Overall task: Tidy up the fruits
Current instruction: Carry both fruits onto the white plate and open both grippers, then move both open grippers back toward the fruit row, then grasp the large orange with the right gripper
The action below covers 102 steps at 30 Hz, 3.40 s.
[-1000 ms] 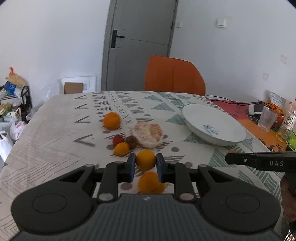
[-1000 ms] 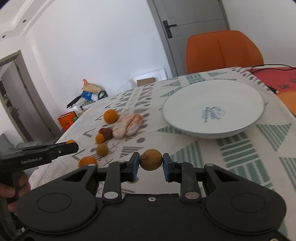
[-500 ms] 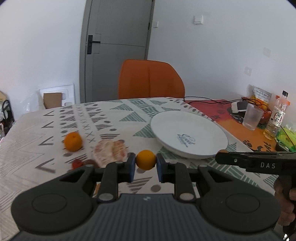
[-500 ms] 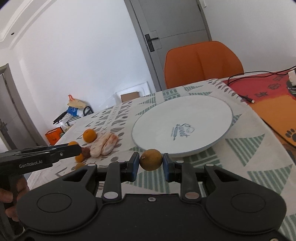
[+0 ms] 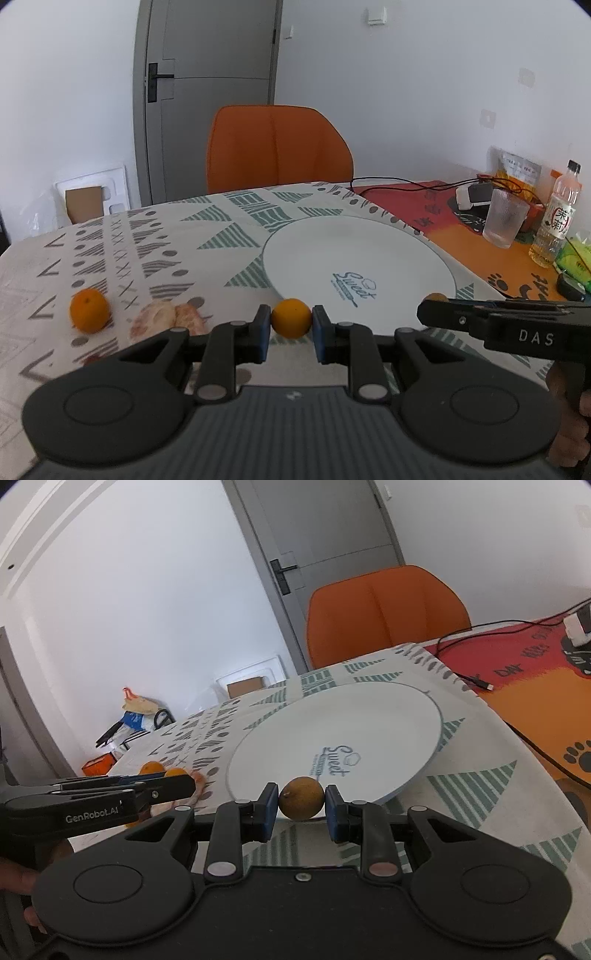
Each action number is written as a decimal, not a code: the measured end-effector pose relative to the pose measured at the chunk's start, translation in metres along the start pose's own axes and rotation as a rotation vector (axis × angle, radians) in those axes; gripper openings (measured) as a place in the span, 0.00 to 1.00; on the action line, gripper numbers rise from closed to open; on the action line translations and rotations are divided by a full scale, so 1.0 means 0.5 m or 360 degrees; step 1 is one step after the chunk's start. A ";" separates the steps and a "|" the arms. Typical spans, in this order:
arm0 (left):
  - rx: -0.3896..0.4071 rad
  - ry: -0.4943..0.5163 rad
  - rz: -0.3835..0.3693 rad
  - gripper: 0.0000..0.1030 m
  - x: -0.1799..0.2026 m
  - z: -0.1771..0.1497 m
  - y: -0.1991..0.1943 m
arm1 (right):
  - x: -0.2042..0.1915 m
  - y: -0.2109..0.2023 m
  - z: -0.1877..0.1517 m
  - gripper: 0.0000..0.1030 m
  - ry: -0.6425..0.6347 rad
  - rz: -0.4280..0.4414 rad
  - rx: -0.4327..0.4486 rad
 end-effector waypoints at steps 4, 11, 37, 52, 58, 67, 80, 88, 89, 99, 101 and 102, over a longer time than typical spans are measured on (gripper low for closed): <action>-0.0001 0.0016 -0.0010 0.22 0.011 0.011 0.028 | 0.017 0.009 0.003 0.25 0.0014 -0.0010 0.0001; -0.0034 0.0023 -0.0035 0.22 0.026 0.011 0.067 | 0.031 0.017 0.003 0.25 0.0027 -0.0009 0.0005; 0.0153 -0.0045 0.0234 0.83 -0.076 0.043 -0.061 | -0.001 -0.010 0.009 0.70 -0.0045 -0.0050 0.0105; 0.0284 -0.0315 0.0469 0.91 -0.215 0.037 -0.203 | -0.118 -0.014 0.012 1.00 -0.0146 0.0123 0.0150; 0.0316 -0.0396 0.0487 0.92 -0.246 0.019 -0.241 | -0.170 -0.013 -0.001 1.00 -0.0183 0.0196 0.0111; 0.0299 -0.0436 0.0497 0.94 -0.284 -0.006 -0.280 | -0.243 -0.010 -0.030 1.00 -0.0299 0.0275 0.0010; 0.0261 -0.0524 0.0513 0.97 -0.334 -0.060 -0.296 | -0.305 0.012 -0.071 1.00 -0.0345 0.0366 -0.0121; 0.0225 -0.0521 0.0528 0.97 -0.351 -0.091 -0.301 | -0.337 0.025 -0.104 0.90 -0.0408 0.0427 -0.0234; 0.0217 -0.0523 0.0526 0.97 -0.351 -0.095 -0.301 | -0.341 0.026 -0.107 0.89 -0.0417 0.0430 -0.0242; 0.0166 -0.0505 0.0516 0.97 -0.369 -0.125 -0.311 | -0.374 0.057 -0.151 0.62 -0.0477 0.0451 -0.0343; 0.0155 -0.0497 0.0516 0.97 -0.370 -0.129 -0.307 | -0.379 0.065 -0.164 0.34 -0.0508 0.0477 -0.0396; 0.0147 -0.0498 0.0513 0.97 -0.370 -0.131 -0.305 | -0.379 0.065 -0.165 0.34 -0.0513 0.0476 -0.0392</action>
Point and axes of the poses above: each gripper's, at about its wrist camera, not at the fingertips, and y roughly the way its jaws point, x to its right, z to its top, the point moved 5 cm from there along y, roughly the way its jaws point, and after that the axes turned 9 degrees about x, right-handed, at the moved point
